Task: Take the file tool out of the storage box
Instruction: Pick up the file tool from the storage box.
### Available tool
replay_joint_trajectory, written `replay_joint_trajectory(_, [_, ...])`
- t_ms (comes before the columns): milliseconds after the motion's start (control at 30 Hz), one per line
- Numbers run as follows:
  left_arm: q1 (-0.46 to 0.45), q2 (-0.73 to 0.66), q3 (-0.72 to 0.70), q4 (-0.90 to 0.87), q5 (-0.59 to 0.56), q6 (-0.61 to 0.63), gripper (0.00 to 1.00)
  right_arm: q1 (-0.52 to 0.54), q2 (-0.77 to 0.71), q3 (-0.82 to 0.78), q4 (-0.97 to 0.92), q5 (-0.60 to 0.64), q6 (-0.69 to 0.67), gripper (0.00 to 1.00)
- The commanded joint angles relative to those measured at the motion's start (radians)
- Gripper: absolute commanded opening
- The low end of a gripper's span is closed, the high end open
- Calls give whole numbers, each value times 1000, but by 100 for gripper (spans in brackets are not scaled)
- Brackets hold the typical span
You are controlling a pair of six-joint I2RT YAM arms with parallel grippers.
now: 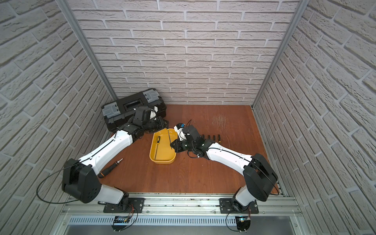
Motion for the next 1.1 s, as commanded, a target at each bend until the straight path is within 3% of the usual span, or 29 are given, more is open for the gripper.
replay_joint_trajectory(0, [8, -26, 0, 24, 11, 2, 18, 9, 9, 30, 12, -1, -14, 13])
replay_joint_trajectory(167, [8, -27, -1, 24, 15, 1, 18, 9, 14, 32, 12, -4, -14, 14])
replay_joint_trajectory(467, [11, -22, 5, 19, 15, 6, 20, 9, 19, 36, 3, -1, -15, 3])
replay_joint_trajectory(733, [26, 13, 44, 2, 71, 37, 54, 10, -5, 39, -45, 60, -13, 3])
replay_joint_trajectory(1000, [63, 16, 68, -57, 121, 86, 93, 9, -53, 51, -233, 274, 11, 3])
replay_joint_trajectory(1067, [68, 17, 84, -95, 123, 116, 98, 11, -55, 56, -277, 314, 27, 3])
